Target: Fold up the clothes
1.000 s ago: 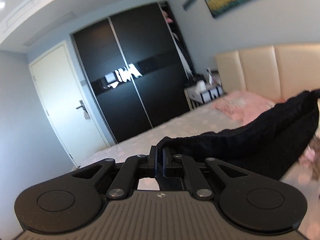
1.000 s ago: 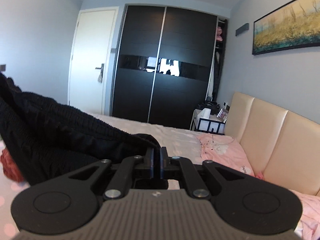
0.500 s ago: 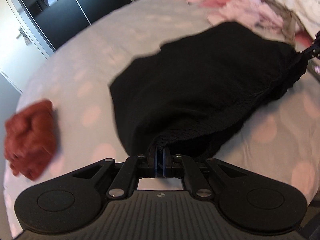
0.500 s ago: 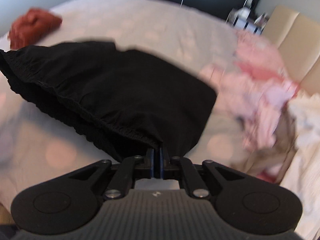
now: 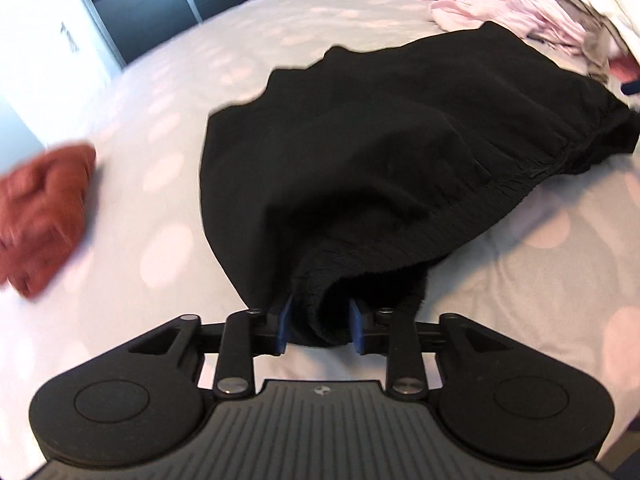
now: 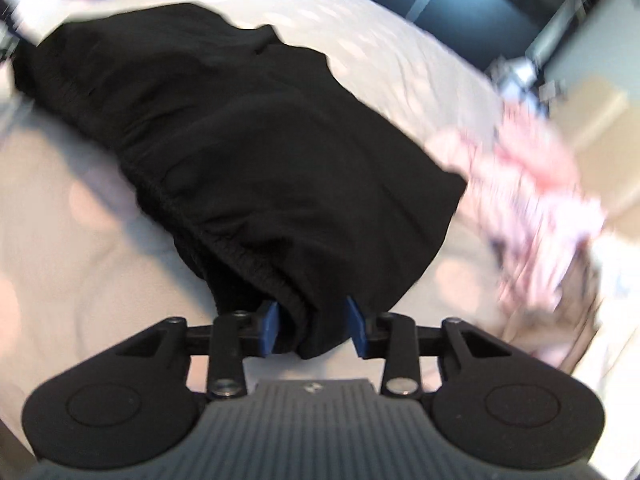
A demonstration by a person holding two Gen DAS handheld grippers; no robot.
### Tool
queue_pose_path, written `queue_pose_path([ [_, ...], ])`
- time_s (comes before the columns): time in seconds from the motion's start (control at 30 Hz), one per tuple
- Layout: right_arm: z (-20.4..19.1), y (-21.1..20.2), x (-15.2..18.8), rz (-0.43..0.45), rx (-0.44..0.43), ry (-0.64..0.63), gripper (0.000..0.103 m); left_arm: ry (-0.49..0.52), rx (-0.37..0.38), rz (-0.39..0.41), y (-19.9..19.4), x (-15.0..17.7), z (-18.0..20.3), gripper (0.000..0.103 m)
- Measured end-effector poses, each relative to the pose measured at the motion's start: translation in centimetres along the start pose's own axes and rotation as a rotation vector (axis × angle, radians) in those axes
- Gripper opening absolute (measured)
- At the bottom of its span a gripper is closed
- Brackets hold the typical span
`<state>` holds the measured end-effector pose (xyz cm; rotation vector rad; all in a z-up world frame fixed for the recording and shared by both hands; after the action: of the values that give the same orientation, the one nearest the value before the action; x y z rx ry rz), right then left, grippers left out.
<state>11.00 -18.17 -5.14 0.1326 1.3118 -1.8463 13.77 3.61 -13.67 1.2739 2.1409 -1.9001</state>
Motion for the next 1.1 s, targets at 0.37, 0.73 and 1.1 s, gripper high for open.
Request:
queue_pose_path([
  [0.37, -3.8, -1.8, -0.3, 0.123, 0.11, -0.357, 0.038, -0.446, 0.109, -0.108, 0.1, 3.7, -1.4, 0.042],
  [0.73, -7.7, -3.0, 2.4, 0.14, 0.179, -0.624, 0.031, -0.538, 0.124, -0.121, 1.0, 5.0, -1.4, 0.028],
  [1.1, -6.4, -1.1, 1.4, 0.119, 0.255, -0.588, 0.005, -0.515, 0.088, -0.046, -0.3, 4.5, -2.0, 0.027],
])
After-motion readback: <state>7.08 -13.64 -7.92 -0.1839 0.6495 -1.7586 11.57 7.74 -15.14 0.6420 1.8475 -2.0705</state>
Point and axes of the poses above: each gripper's, at about its wrist camera, not at the fingertips, and y roughly the way its jaws point, z to its right, x to its underside, the point moved 9 cm from there along y, roughly the way its jaws point, and after that the axes turned 4 degrees about y, right-handed, at the moved point
